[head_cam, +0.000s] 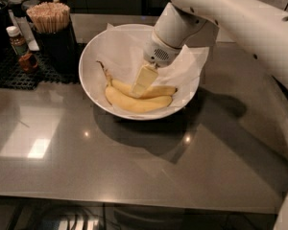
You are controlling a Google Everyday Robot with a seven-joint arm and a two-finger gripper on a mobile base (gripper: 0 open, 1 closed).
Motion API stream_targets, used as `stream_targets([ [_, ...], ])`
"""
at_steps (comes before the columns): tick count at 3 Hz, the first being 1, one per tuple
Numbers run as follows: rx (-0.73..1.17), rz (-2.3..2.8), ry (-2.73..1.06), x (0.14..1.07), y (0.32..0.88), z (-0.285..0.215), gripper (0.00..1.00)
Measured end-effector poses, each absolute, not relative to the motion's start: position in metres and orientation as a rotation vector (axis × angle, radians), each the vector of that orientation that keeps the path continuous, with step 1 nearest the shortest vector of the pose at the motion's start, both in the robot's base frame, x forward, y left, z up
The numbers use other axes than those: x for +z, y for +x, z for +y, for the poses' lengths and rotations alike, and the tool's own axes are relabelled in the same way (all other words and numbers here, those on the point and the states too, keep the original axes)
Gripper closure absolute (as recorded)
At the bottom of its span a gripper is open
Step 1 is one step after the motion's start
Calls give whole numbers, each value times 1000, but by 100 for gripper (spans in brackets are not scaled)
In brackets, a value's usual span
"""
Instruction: Pick banana from white bowl
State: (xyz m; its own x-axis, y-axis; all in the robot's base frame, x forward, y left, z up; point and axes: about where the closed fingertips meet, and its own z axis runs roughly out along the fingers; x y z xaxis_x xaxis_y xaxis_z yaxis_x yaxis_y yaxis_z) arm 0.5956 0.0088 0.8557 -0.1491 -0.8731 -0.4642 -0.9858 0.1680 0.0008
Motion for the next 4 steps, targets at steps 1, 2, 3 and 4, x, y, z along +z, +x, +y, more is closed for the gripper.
stream_targets([
  [1,449,2097,-1776,855,595,13,38],
  [2,455,2140,-1764,853,584,9,36],
  [3,468,2184,-1708,847,572,-3,37],
  [4,468,2184,-1708,850,572,-3,38],
])
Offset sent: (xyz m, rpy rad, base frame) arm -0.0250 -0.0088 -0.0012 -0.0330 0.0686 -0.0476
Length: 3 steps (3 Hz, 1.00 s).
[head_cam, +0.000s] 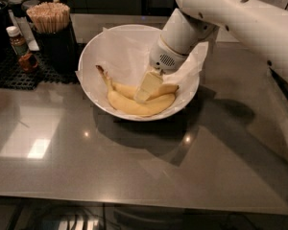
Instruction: Pick banana from white bowl
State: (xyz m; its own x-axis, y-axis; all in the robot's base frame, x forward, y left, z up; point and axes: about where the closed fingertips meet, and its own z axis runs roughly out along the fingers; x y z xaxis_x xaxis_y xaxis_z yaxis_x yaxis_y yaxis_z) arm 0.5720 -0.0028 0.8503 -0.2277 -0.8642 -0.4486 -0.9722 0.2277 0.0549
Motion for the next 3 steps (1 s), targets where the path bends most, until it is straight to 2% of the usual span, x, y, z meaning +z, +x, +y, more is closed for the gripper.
stream_targets([
  [1,411,2207,-1646,849,577,-23,43],
  [3,352,2161,-1651,856,608,-32,44],
])
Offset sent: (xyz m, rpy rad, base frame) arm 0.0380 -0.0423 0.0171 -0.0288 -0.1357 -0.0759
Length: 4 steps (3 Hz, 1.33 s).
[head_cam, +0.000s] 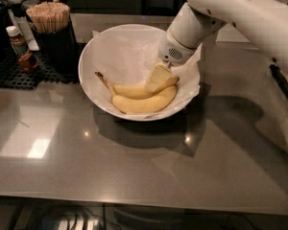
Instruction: Pick banana from white bowl
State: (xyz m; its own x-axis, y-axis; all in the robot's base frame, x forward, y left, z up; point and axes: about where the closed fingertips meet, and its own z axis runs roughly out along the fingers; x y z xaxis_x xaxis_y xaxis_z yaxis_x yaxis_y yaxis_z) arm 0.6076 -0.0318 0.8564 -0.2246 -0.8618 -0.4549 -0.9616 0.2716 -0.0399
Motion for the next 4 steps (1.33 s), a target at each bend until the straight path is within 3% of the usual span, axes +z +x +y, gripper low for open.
stream_targets([
  [2,422,2085,-1803,853,626,1,40],
  [4,492,2027,-1919,861,592,16,36],
])
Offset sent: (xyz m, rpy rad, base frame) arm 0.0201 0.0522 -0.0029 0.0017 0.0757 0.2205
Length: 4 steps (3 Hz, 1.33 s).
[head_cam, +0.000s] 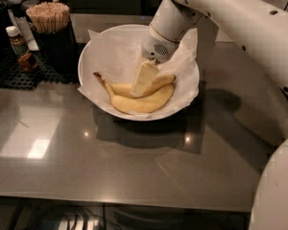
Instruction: Pick banana from white bowl
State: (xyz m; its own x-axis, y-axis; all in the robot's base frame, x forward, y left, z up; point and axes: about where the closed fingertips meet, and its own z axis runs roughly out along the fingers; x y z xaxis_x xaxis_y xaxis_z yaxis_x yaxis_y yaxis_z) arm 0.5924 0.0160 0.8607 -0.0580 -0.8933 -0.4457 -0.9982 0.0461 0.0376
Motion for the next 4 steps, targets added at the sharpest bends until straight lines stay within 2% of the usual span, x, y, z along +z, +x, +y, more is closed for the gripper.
stream_targets([
  [3,496,2058,-1904,858,579,5,36],
  [4,441,2016,-1931,868,604,13,35],
])
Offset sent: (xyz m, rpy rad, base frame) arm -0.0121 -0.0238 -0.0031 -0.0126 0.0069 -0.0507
